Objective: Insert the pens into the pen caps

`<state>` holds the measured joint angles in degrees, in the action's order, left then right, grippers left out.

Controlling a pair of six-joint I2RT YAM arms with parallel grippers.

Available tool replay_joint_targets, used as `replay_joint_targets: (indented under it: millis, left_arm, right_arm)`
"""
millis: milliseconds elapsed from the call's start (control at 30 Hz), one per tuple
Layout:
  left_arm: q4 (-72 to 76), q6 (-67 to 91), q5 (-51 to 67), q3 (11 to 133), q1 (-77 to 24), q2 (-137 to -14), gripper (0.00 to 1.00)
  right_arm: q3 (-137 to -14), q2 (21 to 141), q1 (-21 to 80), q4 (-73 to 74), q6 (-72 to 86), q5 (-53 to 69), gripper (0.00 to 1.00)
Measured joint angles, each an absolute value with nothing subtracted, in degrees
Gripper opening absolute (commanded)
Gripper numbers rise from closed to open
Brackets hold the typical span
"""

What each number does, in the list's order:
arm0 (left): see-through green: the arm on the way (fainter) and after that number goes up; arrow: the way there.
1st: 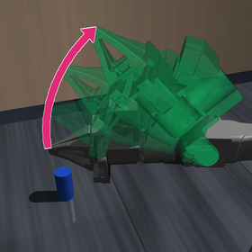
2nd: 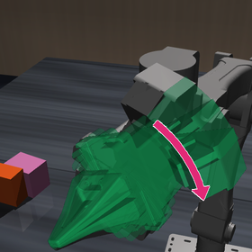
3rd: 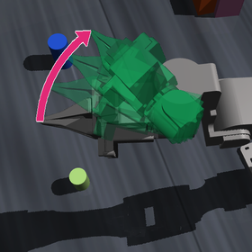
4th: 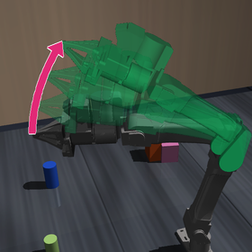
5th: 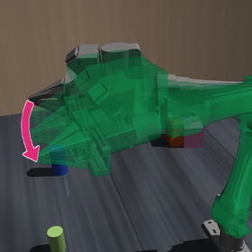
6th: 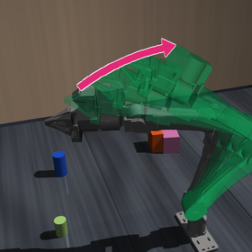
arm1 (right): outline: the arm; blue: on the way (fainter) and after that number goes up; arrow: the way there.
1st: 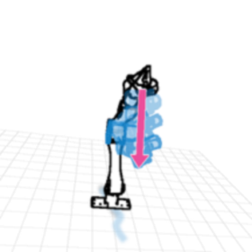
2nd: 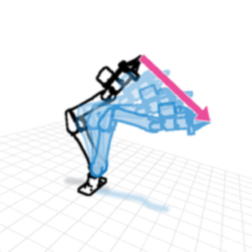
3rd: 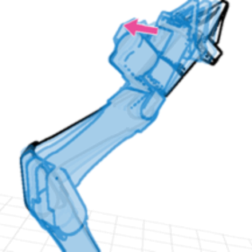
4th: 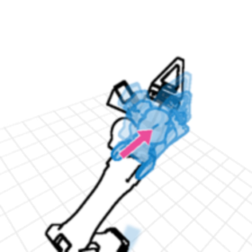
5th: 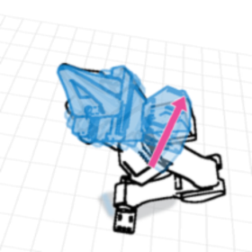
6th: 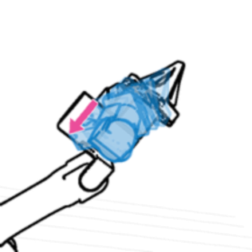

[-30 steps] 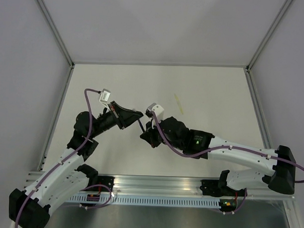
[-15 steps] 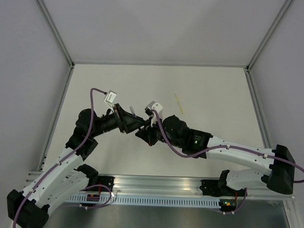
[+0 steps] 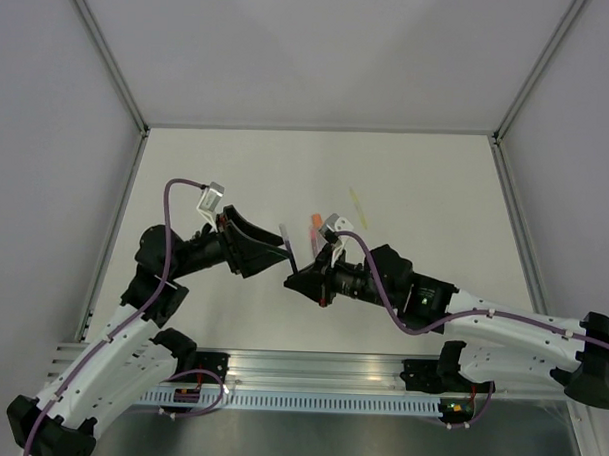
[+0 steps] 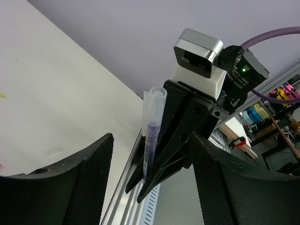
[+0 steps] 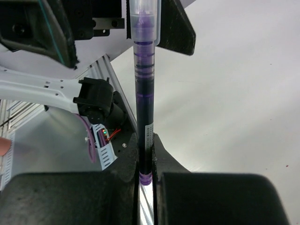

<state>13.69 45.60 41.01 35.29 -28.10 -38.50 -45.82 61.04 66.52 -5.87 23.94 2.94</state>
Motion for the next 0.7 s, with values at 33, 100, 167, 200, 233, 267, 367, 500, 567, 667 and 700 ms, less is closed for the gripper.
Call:
replay_joint_targets:
  millis: [33,100,167,200,233,267,367,500,567,667,700]
  left_arm:
    - [13.91,45.60,41.10,35.38,-28.10,-38.50,0.71]
    - [14.37,45.69,41.15,35.42,-28.10,-38.50,0.71]
    - [15.18,46.09,41.17,35.42,-28.10,-38.50,0.71]
    - [15.55,46.24,41.17,35.42,-28.10,-38.46,0.71]
    - [15.99,46.48,41.17,35.42,-28.10,-38.39,0.71]
    - [16.51,46.70,41.17,35.42,-28.10,-38.28,0.71]
    - [17.52,47.11,41.17,35.42,-28.10,-37.74,0.70]
    - [18.24,47.13,41.17,35.42,-28.10,-37.45,0.67]
    - [18.28,47.13,41.17,35.42,-28.10,-37.45,0.65]
    - [18.33,47.13,41.17,35.42,-28.10,-37.52,0.62]
    - [18.33,47.13,41.17,35.42,-28.10,-37.52,0.61]
  right_arm:
    - [-45.19,60.36,66.52,-6.37,24.27,3.42,0.00]
    - [-44.21,59.27,66.52,-7.01,25.08,4.62,0.00]
    - [-43.38,58.65,66.52,-7.68,25.85,5.69,0.00]
    - [-42.98,58.41,66.52,-8.03,26.28,6.26,0.00]
    - [-42.65,58.24,66.52,-8.34,26.63,6.74,0.00]
    - [-42.39,58.13,66.52,-8.56,26.92,7.20,0.00]
    - [-41.82,58.13,66.52,-9.41,27.64,8.27,0.00]
    - [-40.88,58.17,66.52,-10.52,28.53,9.43,0.00]
    - [-40.47,58.22,66.52,-11.00,28.97,9.82,0.00]
    - [-40.27,58.54,66.52,-12.05,29.50,10.59,0.00]
    - [-40.25,58.74,66.52,-12.47,29.76,10.76,0.00]
